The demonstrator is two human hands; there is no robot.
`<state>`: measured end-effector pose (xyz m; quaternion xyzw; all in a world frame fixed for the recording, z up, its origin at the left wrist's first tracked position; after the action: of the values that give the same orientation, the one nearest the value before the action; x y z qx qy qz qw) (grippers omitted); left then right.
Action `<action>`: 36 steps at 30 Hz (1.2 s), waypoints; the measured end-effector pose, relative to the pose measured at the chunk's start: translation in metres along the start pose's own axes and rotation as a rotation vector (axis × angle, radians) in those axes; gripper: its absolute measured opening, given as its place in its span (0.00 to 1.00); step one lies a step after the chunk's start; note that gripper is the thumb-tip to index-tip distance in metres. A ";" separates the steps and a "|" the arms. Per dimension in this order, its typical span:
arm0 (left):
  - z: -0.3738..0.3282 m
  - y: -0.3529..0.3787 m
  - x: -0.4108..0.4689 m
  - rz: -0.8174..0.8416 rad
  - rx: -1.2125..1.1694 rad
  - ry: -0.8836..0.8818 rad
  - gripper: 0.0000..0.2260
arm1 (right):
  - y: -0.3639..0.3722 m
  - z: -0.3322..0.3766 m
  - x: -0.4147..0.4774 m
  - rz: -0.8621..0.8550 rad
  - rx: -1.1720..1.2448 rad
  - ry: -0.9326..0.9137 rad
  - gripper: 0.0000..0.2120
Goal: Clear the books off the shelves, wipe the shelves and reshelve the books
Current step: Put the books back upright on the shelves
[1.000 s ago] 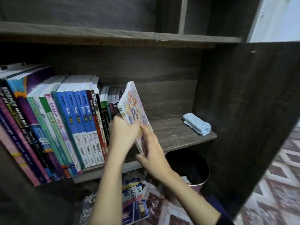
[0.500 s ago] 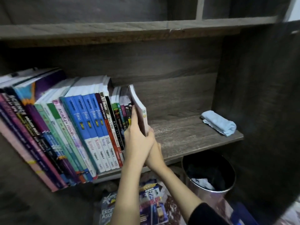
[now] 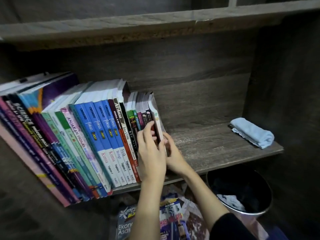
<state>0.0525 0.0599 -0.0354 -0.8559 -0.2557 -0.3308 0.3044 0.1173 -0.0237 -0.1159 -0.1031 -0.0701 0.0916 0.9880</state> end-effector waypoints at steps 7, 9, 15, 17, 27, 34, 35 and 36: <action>0.021 0.002 -0.004 -0.115 0.001 0.008 0.12 | -0.014 -0.017 0.011 0.236 0.091 0.080 0.46; 0.023 0.004 -0.005 -0.128 -0.006 0.005 0.11 | -0.014 -0.020 0.015 0.203 0.073 0.090 0.45; 0.029 0.012 -0.003 -0.161 -0.008 -0.038 0.11 | -0.013 -0.032 0.023 0.055 0.017 0.071 0.39; 0.028 0.012 -0.003 -0.169 -0.010 -0.043 0.11 | -0.013 -0.035 0.024 0.033 0.012 0.078 0.38; 0.029 0.014 -0.004 -0.174 0.021 -0.041 0.11 | -0.013 -0.044 0.026 0.008 -0.027 0.100 0.38; 0.026 0.012 -0.006 -0.169 0.079 -0.020 0.11 | -0.009 -0.032 0.022 0.098 -0.215 0.110 0.35; 0.026 0.013 -0.006 -0.172 0.082 -0.019 0.12 | -0.009 -0.031 0.022 0.079 -0.229 0.108 0.34; 0.026 0.014 -0.006 -0.178 0.086 -0.014 0.12 | -0.009 -0.031 0.022 0.049 -0.254 0.104 0.34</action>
<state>0.0679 0.0670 -0.0597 -0.8182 -0.3466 -0.3394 0.3085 0.1446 -0.0338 -0.1413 -0.2335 -0.0274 0.1005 0.9668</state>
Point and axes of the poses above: each hand's wrist, its own x-axis towards the middle knuckle, its own y-axis out of the palm, z = x × y, the point moved 6 cm from there along x, towards the middle knuckle, and after that the axes turned 8 degrees about y, right-handed, at the moved point
